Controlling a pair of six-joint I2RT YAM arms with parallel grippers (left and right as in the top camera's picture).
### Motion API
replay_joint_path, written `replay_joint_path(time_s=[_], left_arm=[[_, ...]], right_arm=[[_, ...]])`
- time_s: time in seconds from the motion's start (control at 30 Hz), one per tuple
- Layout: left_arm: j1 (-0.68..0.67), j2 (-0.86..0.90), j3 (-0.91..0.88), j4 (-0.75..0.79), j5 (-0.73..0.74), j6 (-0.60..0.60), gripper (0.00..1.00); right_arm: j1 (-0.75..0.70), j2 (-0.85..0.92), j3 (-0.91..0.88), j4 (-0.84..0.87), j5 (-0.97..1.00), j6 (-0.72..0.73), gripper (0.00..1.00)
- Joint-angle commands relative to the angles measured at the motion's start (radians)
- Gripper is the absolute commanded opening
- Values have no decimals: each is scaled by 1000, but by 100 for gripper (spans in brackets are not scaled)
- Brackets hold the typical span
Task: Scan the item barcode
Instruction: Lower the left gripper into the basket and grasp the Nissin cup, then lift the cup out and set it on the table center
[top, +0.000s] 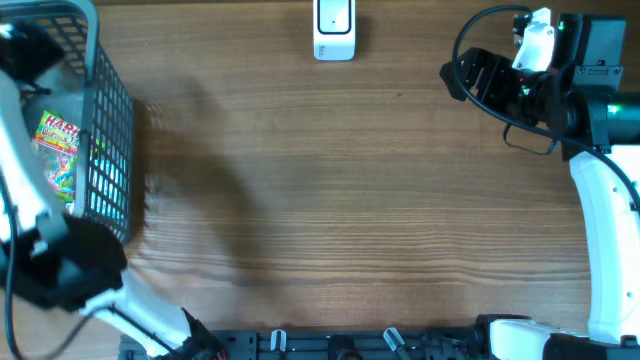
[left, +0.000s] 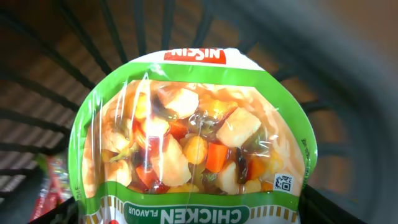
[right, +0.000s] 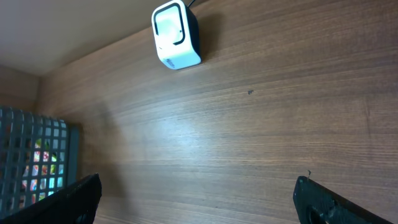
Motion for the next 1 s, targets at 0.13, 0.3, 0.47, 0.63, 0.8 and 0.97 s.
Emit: replay_joint_path(time_s=[0.13,0.3,0.47,0.63,0.8,0.97], left_arm=[[-3,-287,5,16,-16,-79,74],[-46,-427,5,45,119,-108,72],[-198,-484,5,29,179,-135,71],[-437,-465,5,-55,159,-135,71],[-651,-386,5,-172,114,-143,71],[-819,-253,5,-301,111,-161,68]], right_arm=[[-3,7,14,0,-16,8,100],[-3,7,15,0,-16,8,100],[-3,7,15,0,-16,8,100],[-3,7,14,0,-16,8,100],[-3,7,14,0,-16,8,100],[-3,7,14,0,-16,8,100]])
